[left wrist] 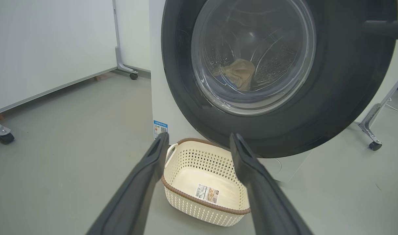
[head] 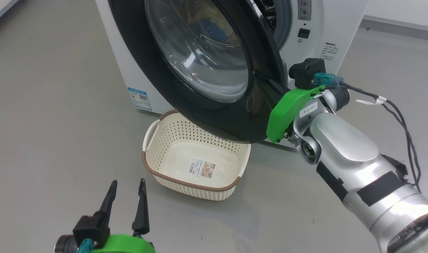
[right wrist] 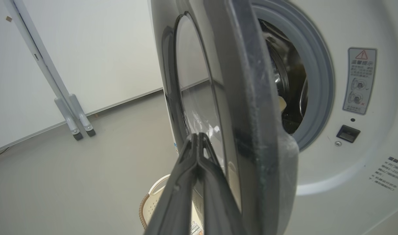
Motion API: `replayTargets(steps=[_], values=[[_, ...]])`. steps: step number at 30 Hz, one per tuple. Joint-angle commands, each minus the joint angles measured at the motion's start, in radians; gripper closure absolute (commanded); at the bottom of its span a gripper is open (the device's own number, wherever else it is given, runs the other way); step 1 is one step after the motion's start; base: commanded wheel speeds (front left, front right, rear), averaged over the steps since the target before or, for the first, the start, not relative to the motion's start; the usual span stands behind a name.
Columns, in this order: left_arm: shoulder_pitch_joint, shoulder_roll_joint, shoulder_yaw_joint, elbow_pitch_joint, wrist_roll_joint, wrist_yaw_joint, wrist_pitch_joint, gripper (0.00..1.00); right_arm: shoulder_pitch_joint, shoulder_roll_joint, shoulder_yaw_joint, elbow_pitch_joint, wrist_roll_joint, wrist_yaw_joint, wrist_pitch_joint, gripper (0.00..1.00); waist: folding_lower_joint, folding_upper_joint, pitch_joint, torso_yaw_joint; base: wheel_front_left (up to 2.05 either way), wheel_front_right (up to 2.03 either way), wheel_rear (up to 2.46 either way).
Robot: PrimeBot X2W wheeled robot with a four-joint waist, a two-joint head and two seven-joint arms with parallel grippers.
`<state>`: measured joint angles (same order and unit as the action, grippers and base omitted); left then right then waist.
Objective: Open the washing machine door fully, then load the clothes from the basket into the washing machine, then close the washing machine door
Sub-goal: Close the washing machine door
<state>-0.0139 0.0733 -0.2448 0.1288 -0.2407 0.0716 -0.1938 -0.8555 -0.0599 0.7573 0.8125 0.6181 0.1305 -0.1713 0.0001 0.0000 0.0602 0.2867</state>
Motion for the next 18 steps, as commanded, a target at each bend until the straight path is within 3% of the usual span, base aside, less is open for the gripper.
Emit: replayTargets(steps=[1, 18], values=[[-0.046, 0.001, 0.027, -0.028, -0.006, 0.007, -0.011, 0.0, -0.049, 0.01, 0.002, -0.017, 0.011, 0.0, -0.016, 1.0, -0.0001, 0.0, 0.001, 0.0, 0.0, 0.0, 0.0], [-0.076, 0.016, 0.008, -0.042, 0.04, 0.046, -0.027, 0.0, -0.138, 0.008, -0.024, 0.141, 0.015, 0.0, -0.059, 1.0, -0.0001, 0.0, 0.044, 0.02, 0.0, 0.0, 0.0]])
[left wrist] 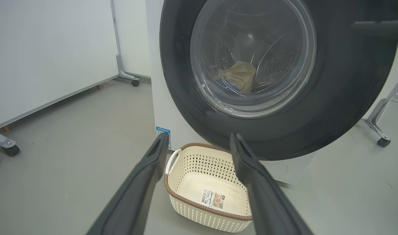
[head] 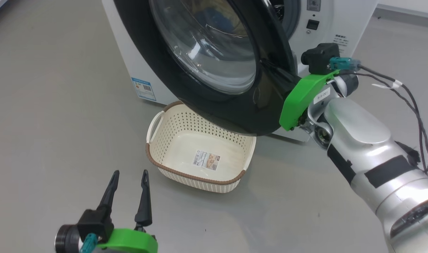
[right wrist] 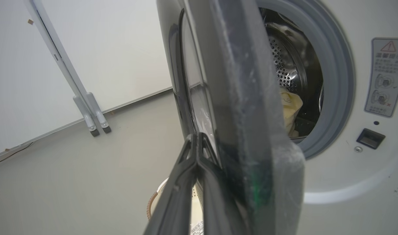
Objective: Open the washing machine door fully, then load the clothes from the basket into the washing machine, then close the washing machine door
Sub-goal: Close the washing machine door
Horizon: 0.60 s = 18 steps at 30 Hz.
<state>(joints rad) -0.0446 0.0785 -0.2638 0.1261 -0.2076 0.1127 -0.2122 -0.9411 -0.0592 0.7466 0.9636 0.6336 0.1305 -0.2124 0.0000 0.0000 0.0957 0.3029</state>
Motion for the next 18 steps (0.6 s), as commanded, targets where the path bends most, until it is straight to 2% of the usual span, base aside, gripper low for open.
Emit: replayTargets(steps=[1, 7, 18], values=[[-0.049, 0.013, 0.026, -0.041, 0.01, 0.008, -0.009, 0.0, -0.059, 0.005, -0.02, -0.001, -0.002, 0.0, -0.021, 1.0, 0.0, 0.0, 0.013, 0.006, 0.0, 0.0, 0.0], [-0.07, 0.021, 0.02, -0.051, 0.028, 0.02, -0.01, 0.0, -0.102, -0.028, -0.057, 0.042, -0.007, 0.0, -0.032, 1.0, 0.0, 0.0, 0.05, 0.025, 0.0, 0.0, 0.0], [-0.119, 0.006, -0.01, -0.049, 0.02, 0.017, -0.024, 0.0, -0.215, -0.102, -0.118, 0.129, -0.013, 0.0, -0.035, 1.0, 0.0, 0.0, 0.132, 0.082, 0.0, 0.0, 0.0]])
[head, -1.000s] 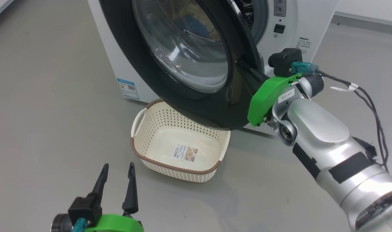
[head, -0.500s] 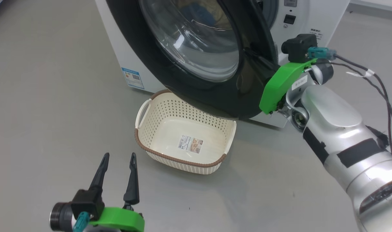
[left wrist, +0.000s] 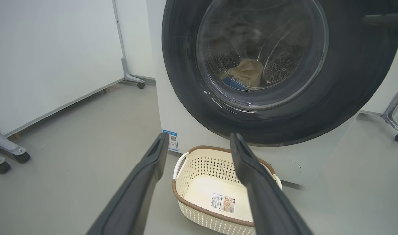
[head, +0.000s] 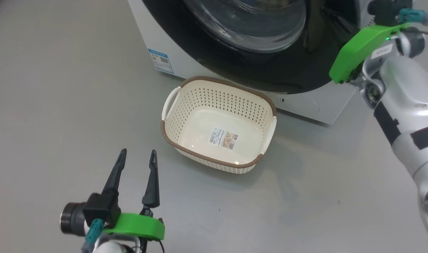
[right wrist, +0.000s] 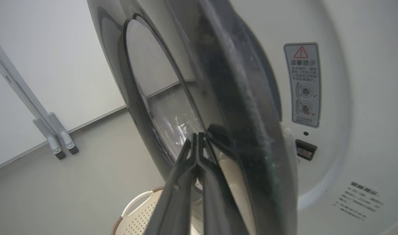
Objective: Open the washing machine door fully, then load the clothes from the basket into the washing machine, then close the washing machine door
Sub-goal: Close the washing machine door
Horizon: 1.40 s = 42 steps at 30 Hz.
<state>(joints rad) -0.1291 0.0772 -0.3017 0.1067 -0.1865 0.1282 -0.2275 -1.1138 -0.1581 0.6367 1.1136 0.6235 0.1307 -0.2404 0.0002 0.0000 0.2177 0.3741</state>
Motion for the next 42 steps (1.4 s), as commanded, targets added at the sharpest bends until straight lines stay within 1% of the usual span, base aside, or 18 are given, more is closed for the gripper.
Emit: replayTargets(steps=[1, 7, 16, 23, 30, 37, 42], values=[[-0.04, 0.007, 0.025, -0.028, -0.001, 0.001, -0.01, 0.0, -0.056, -0.008, -0.013, -0.013, -0.003, 0.0, -0.007, 1.0, -0.0002, 0.0, 0.017, 0.015, 0.0, 0.0, 0.0], [-0.071, 0.0, 0.016, -0.02, -0.009, 0.001, -0.019, 0.0, -0.129, -0.032, -0.021, 0.047, -0.025, 0.0, -0.007, 1.0, -0.0002, 0.0, 0.047, 0.039, 0.0, 0.0, 0.0], [-0.095, -0.01, -0.006, 0.003, -0.018, 0.004, -0.028, 0.0, -0.186, -0.048, -0.022, 0.118, -0.066, 0.0, -0.014, 1.0, -0.0002, 0.0, 0.054, 0.053, 0.0, 0.0, 0.0], [-0.102, -0.013, -0.01, 0.015, -0.026, 0.006, -0.032, 0.0, -0.185, -0.029, -0.029, 0.142, -0.08, 0.0, -0.018, 1.0, -0.0002, 0.0, 0.047, 0.052, 0.0, 0.0, 0.0], [-0.104, -0.013, -0.008, 0.024, -0.033, 0.001, -0.033, 0.0, -0.147, 0.004, 0.007, 0.111, -0.079, 0.0, -0.02, 1.0, -0.0002, 0.0, 0.035, 0.039, 0.0, 0.0, 0.0], [-0.097, 0.002, 0.011, 0.029, -0.039, 0.004, -0.034, 0.0, -0.088, 0.038, 0.045, 0.042, -0.039, 0.0, -0.02, 1.0, -0.0002, 0.0, 0.019, -0.005, 0.0, 0.0, 0.0], [-0.095, 0.012, 0.016, 0.031, -0.039, 0.004, -0.034, 0.0, -0.05, 0.036, 0.05, -0.021, -0.025, 0.0, -0.021, 1.0, -0.0002, 0.0, 0.001, -0.038, 0.0, 0.0, 0.0]])
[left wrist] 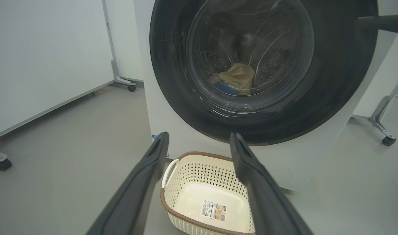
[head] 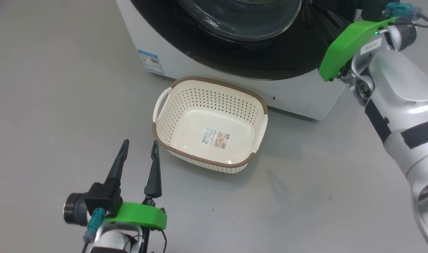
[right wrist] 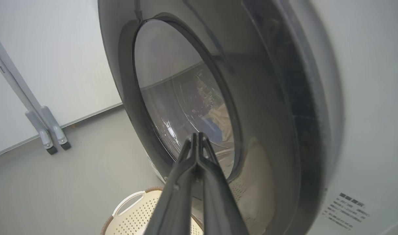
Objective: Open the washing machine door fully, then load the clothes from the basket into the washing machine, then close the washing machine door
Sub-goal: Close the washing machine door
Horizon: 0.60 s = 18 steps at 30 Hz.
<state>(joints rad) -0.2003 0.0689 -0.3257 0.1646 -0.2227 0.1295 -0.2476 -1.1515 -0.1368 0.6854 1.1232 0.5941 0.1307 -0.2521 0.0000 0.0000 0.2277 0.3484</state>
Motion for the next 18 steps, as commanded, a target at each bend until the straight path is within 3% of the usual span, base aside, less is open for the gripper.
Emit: replayTargets(steps=[1, 5, 8, 9, 18], values=[[-0.024, 0.022, 0.04, -0.027, -0.003, 0.003, -0.014, 0.0, -0.001, 0.011, -0.003, -0.053, 0.004, 0.0, -0.009, 1.0, 0.0, 0.0, -0.013, -0.022, 0.0, 0.0, 0.0], [-0.023, 0.031, 0.041, -0.024, -0.004, 0.006, -0.01, 0.0, 0.065, -0.012, -0.036, -0.155, -0.03, 0.0, -0.009, 1.0, 0.0, 0.0, -0.034, -0.057, 0.0, 0.0, 0.0], [-0.019, 0.041, 0.042, -0.02, -0.004, 0.009, -0.002, 0.0, 0.164, -0.025, -0.086, -0.264, -0.089, 0.0, -0.01, 0.44, 0.0, 0.0, -0.058, -0.096, 0.0, 0.0, 0.0], [-0.016, 0.046, 0.043, -0.019, -0.006, 0.01, 0.002, 0.0, 0.217, -0.028, -0.118, -0.308, -0.117, 0.0, -0.01, 0.0, 0.0, 0.0, -0.069, -0.116, 0.0, 0.0, 0.0], [0.003, 0.066, 0.05, -0.008, -0.022, 0.013, 0.02, 0.0, 0.433, -0.005, -0.247, -0.466, -0.213, 0.0, -0.01, 0.0, 0.0, 0.0, -0.117, -0.2, 0.0, 0.0, 0.0]])
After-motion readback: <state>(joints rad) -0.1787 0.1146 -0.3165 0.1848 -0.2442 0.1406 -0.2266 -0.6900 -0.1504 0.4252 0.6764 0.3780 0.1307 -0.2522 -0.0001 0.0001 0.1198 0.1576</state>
